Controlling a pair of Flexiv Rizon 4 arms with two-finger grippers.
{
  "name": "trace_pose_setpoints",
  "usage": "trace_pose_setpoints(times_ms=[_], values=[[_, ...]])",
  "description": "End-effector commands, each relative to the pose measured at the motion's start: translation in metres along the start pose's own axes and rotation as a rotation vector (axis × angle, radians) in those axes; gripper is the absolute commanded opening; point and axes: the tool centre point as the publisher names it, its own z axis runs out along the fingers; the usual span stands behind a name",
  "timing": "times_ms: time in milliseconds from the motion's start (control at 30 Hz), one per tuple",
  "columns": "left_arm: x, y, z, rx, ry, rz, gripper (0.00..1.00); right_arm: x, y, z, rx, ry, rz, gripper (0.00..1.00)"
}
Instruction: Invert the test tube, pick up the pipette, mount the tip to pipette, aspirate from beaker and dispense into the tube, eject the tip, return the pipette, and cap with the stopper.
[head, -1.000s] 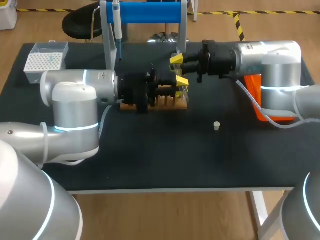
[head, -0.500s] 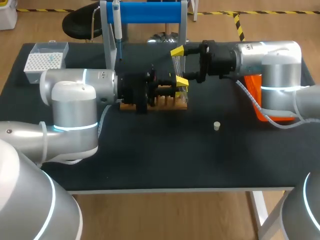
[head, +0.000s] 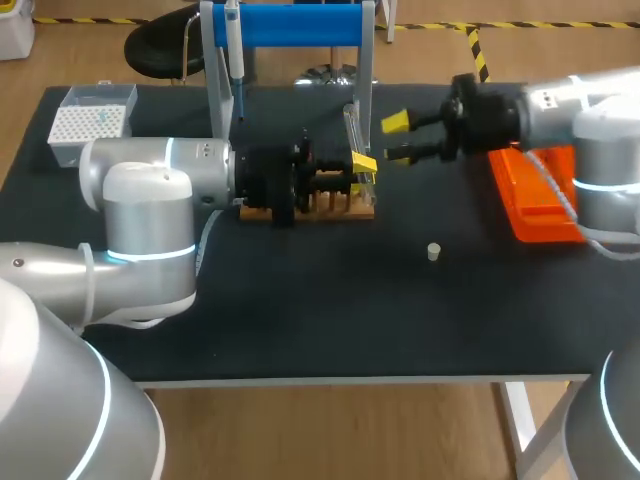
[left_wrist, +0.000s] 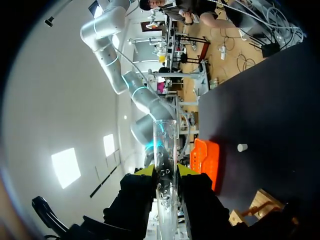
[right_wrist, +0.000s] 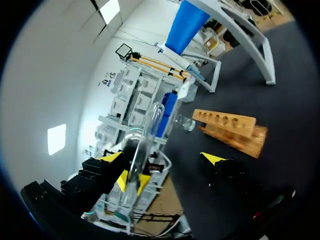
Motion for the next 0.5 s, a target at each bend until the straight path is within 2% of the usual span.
trace_pose_setpoints(times_ms=[33,133,200,500], values=[[0.0,0.001,0.0,0.002,0.001,0.002,0.0,0.002,-0.028,-0.01,-0.239,-0.405,-0.535,1.0],[0.0,0.001,0.0,0.002,0.001,0.002,0.0,-0.003,-0.038,-0.007,-0.265,-0.466,-0.671,1.0],[0.0,0.001,0.0,0.002,0.001,0.002,0.0,-0.004,-0.043,-0.005,-0.265,-0.478,-0.725,1.0],[0.0,0.001,0.0,0.002,0.001,0.002,0.0,-0.009,-0.047,-0.005,-0.265,-0.474,-0.808,1.0]])
